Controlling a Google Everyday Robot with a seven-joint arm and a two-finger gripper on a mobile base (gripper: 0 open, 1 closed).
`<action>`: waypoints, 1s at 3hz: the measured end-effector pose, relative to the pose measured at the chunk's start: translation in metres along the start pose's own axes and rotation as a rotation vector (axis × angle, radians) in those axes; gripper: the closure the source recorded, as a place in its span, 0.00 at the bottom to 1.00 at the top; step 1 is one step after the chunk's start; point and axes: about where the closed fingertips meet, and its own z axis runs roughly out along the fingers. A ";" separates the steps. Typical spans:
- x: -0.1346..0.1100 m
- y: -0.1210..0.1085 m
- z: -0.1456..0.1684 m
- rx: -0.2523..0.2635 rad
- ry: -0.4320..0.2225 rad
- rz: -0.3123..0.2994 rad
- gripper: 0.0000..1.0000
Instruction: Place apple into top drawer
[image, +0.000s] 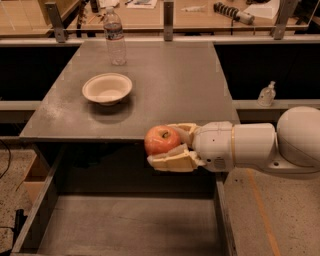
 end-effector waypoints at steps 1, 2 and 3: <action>0.013 0.016 0.013 -0.033 0.012 0.020 1.00; 0.031 0.036 0.029 -0.076 0.046 0.034 1.00; 0.053 0.036 0.044 -0.082 0.103 0.018 1.00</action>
Offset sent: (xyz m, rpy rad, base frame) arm -0.0476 0.0407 -0.0677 -0.0516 0.1146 0.0985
